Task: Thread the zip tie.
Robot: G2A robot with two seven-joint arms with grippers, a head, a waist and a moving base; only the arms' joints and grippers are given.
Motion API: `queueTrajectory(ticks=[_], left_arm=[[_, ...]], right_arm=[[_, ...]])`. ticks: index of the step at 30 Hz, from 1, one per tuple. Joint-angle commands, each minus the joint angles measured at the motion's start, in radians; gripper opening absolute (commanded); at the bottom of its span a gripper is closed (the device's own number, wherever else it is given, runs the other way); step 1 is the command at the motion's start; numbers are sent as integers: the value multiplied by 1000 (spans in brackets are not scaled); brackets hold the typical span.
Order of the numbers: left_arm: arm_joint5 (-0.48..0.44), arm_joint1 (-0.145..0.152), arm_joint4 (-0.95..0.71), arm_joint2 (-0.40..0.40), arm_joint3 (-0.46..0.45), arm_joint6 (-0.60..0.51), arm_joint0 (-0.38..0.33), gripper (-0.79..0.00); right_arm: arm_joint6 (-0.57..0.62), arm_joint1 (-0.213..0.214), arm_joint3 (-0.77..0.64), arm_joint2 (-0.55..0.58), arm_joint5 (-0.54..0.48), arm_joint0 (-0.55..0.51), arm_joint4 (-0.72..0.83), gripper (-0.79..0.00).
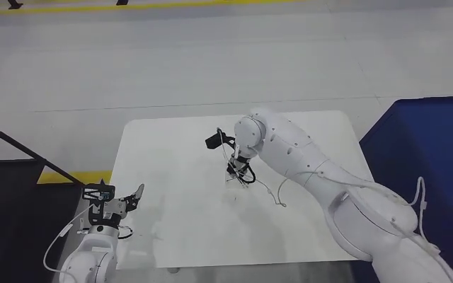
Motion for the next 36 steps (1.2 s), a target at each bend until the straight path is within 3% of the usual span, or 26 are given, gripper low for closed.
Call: queueTrajectory(ticks=[1,3,7,23,36], left_arm=[[0,0,0,0,0,0,0,0],[0,0,0,0,0,0,0,0],[0,0,0,0,0,0,0,0],[0,0,0,0,0,0,0,0],[0,0,0,0,0,0,0,0]], right_arm=[[-24,-15,21,-16,-4,-1,-36,-693],[-55,-30,38,-31,-9,-8,-65,-643],[-93,-59,82,-45,-17,-17,-94,-619],[-155,-154,238,-56,-41,-20,-149,-665],[-173,-197,321,-48,-49,-18,-188,-671]])
